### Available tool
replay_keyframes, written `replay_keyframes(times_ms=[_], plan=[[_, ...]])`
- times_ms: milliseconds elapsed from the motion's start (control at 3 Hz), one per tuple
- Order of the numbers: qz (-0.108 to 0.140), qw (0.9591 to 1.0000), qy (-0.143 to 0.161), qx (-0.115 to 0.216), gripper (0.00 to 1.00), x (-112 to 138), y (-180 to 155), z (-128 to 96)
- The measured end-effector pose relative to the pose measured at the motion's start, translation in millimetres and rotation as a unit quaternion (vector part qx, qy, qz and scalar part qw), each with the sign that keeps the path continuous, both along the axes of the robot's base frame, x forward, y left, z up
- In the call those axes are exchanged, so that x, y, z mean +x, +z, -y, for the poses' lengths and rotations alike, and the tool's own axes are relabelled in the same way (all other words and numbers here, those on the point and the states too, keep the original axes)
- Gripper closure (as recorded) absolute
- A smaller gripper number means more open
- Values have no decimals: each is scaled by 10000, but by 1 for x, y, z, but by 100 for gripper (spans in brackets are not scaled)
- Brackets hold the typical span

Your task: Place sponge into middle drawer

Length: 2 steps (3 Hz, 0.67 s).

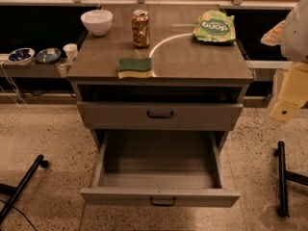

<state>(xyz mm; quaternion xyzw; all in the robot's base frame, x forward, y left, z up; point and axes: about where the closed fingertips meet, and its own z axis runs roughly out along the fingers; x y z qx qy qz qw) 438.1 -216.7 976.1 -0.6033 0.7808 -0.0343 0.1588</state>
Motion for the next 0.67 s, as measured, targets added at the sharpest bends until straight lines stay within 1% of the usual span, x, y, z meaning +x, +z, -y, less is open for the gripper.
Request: replay_keyframes(times_ms=[333, 667], plan=[[0, 10000, 0, 0, 0, 0, 0, 0], [-24, 9999, 146, 2, 0, 33, 3, -22]])
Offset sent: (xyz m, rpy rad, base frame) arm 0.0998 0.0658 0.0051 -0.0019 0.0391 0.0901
